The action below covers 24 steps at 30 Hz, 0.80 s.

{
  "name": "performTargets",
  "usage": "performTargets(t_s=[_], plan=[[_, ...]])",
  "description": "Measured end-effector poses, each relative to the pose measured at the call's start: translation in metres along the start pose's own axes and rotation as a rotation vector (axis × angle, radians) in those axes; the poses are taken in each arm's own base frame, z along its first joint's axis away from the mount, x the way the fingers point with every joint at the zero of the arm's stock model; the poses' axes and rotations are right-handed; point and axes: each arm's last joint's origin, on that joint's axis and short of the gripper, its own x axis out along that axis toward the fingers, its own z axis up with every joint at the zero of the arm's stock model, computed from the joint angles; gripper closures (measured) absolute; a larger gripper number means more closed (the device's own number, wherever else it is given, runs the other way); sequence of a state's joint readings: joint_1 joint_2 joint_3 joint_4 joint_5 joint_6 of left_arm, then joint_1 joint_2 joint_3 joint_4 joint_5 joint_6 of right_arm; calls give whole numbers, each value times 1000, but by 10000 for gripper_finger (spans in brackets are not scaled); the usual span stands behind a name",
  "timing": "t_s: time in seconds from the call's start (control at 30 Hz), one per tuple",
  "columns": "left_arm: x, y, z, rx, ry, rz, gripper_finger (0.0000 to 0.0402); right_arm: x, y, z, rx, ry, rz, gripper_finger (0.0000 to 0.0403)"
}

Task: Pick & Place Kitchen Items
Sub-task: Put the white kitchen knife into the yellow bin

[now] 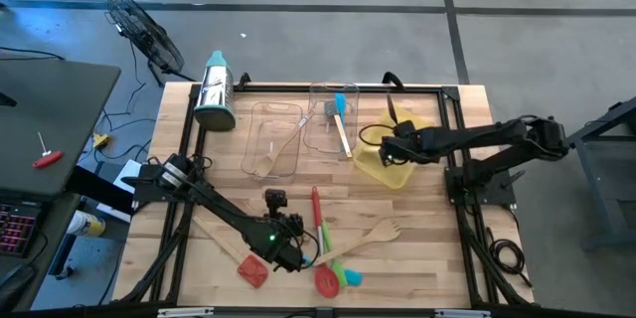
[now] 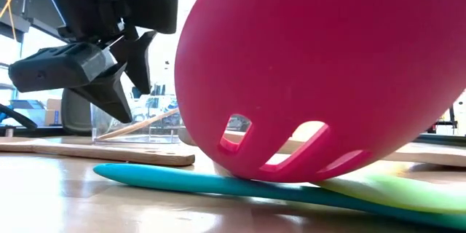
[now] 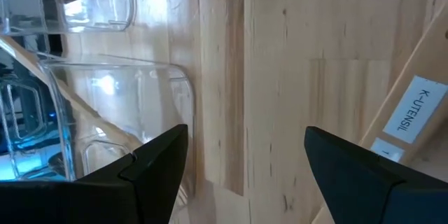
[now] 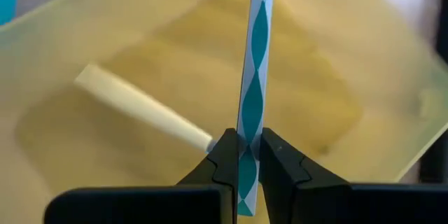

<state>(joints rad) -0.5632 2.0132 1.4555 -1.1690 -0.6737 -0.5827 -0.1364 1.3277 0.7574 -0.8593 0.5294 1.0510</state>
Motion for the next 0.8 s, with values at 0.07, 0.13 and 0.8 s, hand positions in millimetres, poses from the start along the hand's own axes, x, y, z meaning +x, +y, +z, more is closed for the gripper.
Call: performTargets(t_s=[0.07, 0.13, 0.8], plan=[[0, 0, 0, -2, 3, -4, 119, 1, -2, 3, -6, -33, -26, 379], [0, 0, 0, -2, 3, -4, 119, 2, -3, 5, -20, -75, -54, 379], [0, 0, 0, 0, 5, -6, 119, -9, 12, -7, -54, -106, 47, 379]])
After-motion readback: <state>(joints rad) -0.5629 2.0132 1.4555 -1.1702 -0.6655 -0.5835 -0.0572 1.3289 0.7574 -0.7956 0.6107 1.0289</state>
